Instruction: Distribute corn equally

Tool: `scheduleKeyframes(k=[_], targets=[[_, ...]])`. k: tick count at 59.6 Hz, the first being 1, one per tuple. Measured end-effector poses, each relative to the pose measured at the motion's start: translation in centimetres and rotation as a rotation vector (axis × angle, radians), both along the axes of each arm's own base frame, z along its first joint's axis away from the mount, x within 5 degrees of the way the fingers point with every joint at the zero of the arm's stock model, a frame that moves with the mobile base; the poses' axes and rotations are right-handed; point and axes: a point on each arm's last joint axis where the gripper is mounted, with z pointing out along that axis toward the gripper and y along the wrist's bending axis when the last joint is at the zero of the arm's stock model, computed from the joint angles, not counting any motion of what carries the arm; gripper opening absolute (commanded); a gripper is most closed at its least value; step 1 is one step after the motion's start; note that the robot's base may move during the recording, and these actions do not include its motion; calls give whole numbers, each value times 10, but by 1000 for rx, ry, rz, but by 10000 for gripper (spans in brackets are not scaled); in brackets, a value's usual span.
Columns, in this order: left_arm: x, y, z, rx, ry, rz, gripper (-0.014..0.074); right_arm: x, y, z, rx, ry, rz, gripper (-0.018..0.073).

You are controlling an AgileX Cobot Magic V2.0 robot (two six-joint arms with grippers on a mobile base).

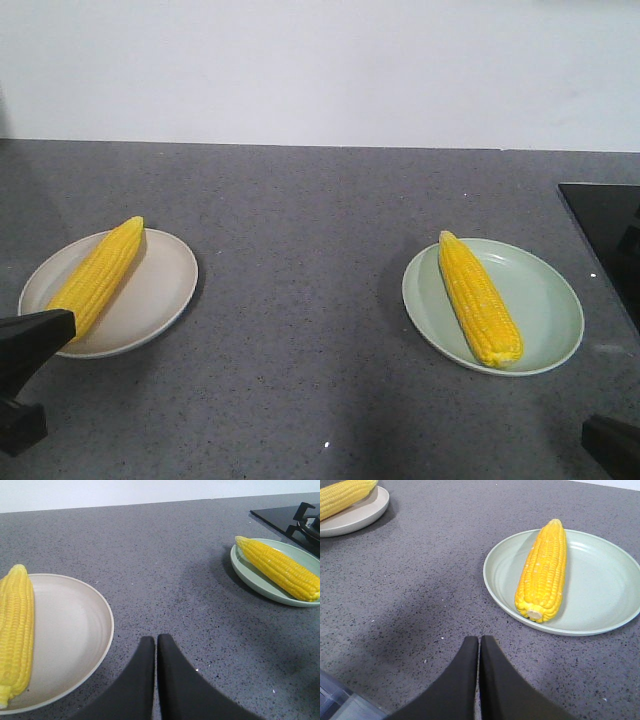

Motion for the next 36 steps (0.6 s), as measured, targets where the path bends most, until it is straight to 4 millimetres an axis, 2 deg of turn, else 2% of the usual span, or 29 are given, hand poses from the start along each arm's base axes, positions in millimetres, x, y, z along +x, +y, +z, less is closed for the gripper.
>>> scheduleKeyframes(k=[27,36], targets=[[0,1,-1,22,-8,4,-6,0,0,0,0,0,0,-5],[-8,9,-23,36,-29,73,-6,0,0,0,0,0,0,-5]])
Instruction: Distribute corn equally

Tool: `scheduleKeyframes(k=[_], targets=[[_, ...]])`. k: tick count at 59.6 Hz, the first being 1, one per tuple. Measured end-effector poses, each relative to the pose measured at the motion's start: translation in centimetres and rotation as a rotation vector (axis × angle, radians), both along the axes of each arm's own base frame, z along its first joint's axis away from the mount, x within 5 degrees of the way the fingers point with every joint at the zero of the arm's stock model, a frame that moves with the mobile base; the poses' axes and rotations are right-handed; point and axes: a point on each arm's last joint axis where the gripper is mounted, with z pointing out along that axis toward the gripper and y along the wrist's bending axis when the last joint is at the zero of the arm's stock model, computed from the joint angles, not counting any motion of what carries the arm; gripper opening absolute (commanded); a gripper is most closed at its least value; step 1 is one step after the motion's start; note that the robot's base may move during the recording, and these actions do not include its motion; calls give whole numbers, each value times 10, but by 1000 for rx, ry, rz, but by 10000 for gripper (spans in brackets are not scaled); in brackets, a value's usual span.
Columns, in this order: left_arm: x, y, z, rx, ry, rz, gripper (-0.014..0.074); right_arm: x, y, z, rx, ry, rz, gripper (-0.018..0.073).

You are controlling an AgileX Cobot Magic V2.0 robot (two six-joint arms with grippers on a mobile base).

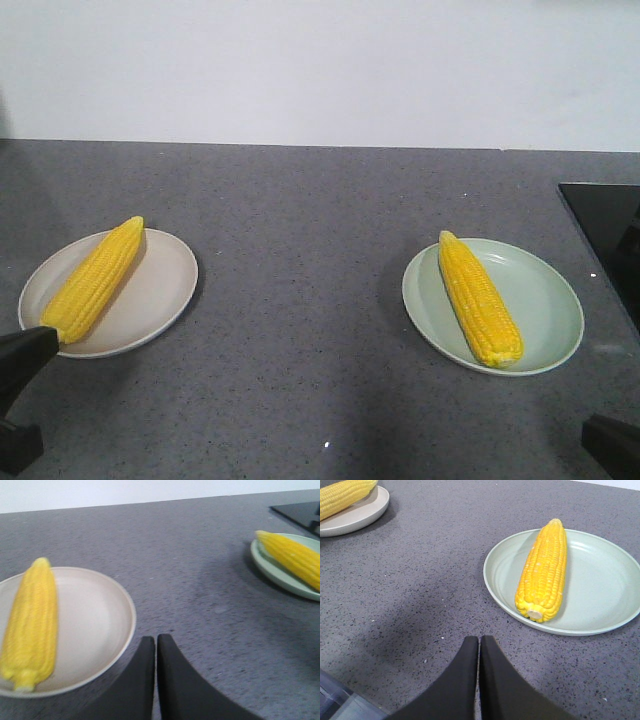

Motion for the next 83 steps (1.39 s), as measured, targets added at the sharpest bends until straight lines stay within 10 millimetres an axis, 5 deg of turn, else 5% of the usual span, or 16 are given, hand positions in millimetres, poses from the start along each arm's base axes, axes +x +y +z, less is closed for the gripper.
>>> scheduleKeyframes(k=[24,48,83], targets=[[-50,28,-72,-118,-230,242,-6,0,0,0,0,0,0,-5],[-62,43,-58,-143,-504,363,-6,0,0,0,0,1,0,-5],[-61,38,-62,-104,-457,319,-6,0,0,0,0,1,0,-5]])
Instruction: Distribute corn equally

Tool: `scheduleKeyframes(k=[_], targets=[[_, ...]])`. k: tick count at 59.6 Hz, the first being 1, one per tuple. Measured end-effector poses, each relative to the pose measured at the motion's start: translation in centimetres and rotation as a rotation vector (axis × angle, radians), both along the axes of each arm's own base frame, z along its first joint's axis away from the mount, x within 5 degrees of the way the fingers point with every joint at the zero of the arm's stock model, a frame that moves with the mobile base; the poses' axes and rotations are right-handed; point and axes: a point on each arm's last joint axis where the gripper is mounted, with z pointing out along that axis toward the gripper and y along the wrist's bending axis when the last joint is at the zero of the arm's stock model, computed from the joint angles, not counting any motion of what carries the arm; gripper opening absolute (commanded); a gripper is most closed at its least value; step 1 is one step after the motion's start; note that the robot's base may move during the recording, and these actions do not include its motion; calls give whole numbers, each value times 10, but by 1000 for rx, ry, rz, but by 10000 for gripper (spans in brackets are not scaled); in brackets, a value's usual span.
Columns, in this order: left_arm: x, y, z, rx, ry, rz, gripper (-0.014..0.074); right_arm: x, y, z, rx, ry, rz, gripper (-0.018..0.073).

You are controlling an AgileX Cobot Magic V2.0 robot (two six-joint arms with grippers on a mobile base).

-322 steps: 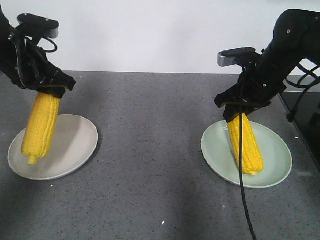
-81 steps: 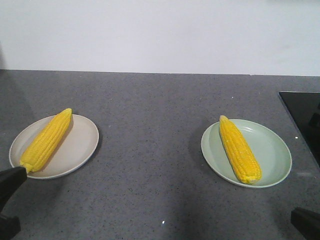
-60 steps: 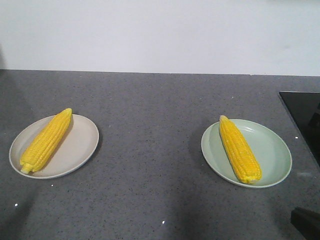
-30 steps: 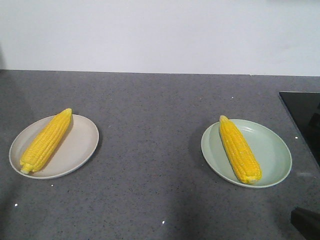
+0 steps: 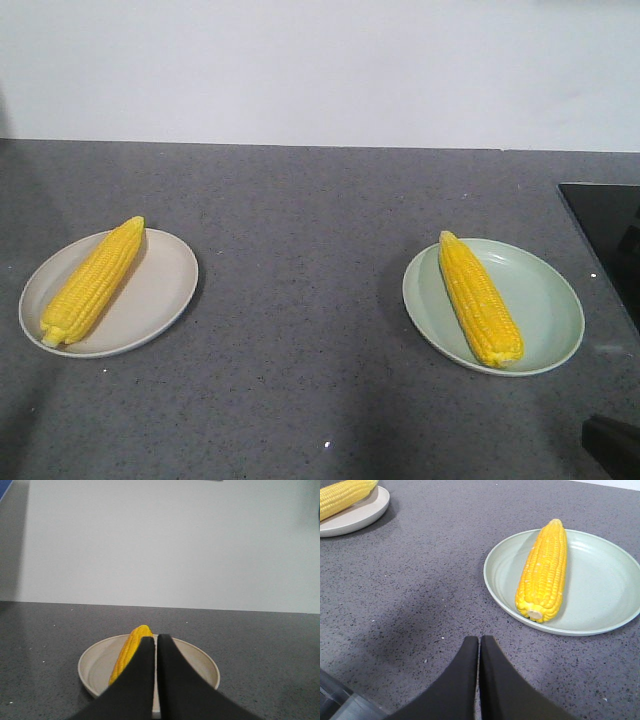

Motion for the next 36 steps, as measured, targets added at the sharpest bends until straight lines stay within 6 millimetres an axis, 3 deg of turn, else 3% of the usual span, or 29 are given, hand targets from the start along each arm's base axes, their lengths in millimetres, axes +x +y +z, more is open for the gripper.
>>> scheduleKeyframes(k=[36], targets=[[-1,5,-18,-57,203,118,-6,0,0,0,0,0,0,-5]])
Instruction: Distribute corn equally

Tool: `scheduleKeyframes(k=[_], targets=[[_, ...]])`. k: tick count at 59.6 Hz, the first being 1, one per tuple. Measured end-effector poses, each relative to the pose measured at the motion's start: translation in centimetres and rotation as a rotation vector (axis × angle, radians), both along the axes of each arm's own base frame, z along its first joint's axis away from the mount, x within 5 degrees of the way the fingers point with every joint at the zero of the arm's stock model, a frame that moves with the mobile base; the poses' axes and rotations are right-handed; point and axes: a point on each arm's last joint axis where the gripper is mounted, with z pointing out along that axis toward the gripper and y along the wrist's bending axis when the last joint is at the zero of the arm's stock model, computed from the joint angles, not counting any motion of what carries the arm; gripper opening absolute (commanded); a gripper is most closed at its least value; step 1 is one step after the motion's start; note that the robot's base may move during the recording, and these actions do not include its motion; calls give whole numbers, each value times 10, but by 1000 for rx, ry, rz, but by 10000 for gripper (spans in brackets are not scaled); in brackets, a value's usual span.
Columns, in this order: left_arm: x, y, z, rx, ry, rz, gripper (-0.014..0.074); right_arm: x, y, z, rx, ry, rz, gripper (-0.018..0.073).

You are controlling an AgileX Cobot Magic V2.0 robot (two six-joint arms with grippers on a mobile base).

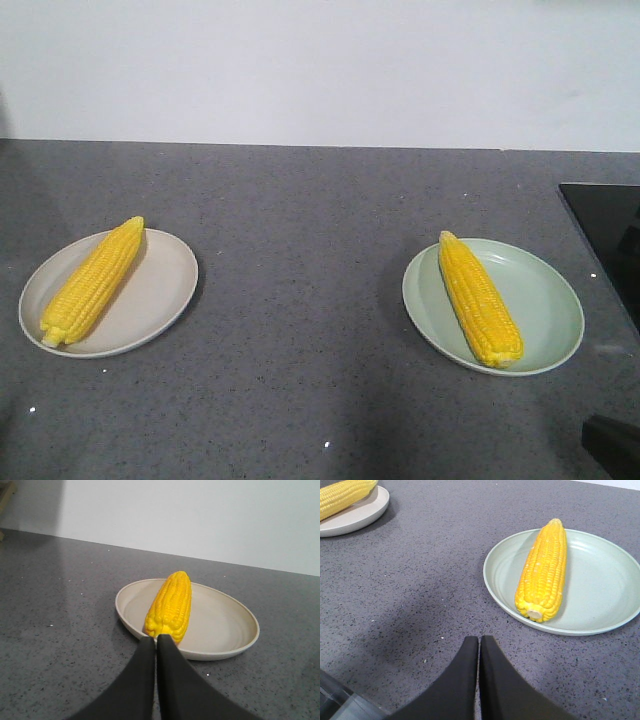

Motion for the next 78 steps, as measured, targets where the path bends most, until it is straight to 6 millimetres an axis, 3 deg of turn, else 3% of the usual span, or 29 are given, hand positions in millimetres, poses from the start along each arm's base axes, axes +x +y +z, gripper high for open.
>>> scheduleKeyframes(k=[65,78], targets=[[0,0,0,-3,1,1,-6,0,-1,0,-17,-3,-3,-5],[0,0,0,-3,1,1,-6,4,-10,-22,-91,-61,-79,-5]])
